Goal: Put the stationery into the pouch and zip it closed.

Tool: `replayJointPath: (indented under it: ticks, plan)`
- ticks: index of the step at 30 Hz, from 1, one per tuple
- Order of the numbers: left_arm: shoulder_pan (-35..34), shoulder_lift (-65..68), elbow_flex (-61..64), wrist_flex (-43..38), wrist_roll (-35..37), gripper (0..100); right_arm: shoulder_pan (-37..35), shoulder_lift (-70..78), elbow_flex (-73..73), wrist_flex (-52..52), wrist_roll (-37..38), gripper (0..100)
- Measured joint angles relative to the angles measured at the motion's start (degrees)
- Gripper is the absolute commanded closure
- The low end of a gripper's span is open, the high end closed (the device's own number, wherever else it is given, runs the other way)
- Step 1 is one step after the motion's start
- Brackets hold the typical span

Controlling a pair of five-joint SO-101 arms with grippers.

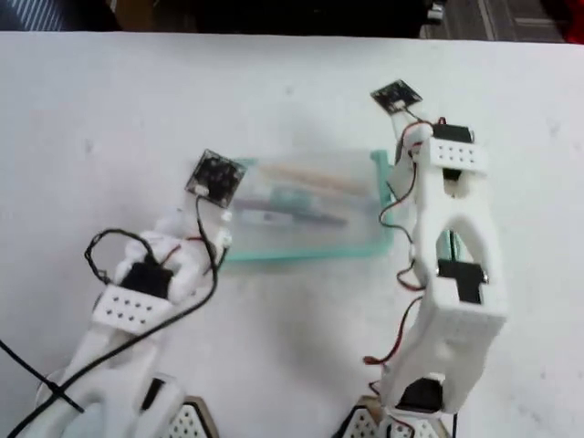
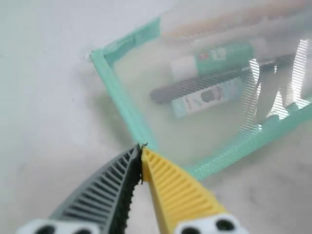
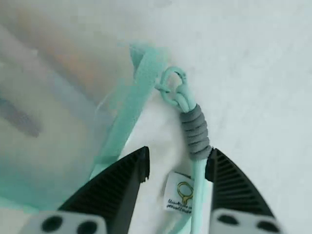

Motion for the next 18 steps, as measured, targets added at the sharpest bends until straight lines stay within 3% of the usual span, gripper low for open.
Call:
replayJointPath:
  ticks: [7,18]
  plan:
    - [2.02,-4.75,1.67,0.0,0.0,98,0.97,12.48,-10.46,0.0,0.0,81.4]
    - [2.29,-5.19,1.67,0.0,0.0,98,0.18,15.82,-14.68,0.0,0.0,83.0]
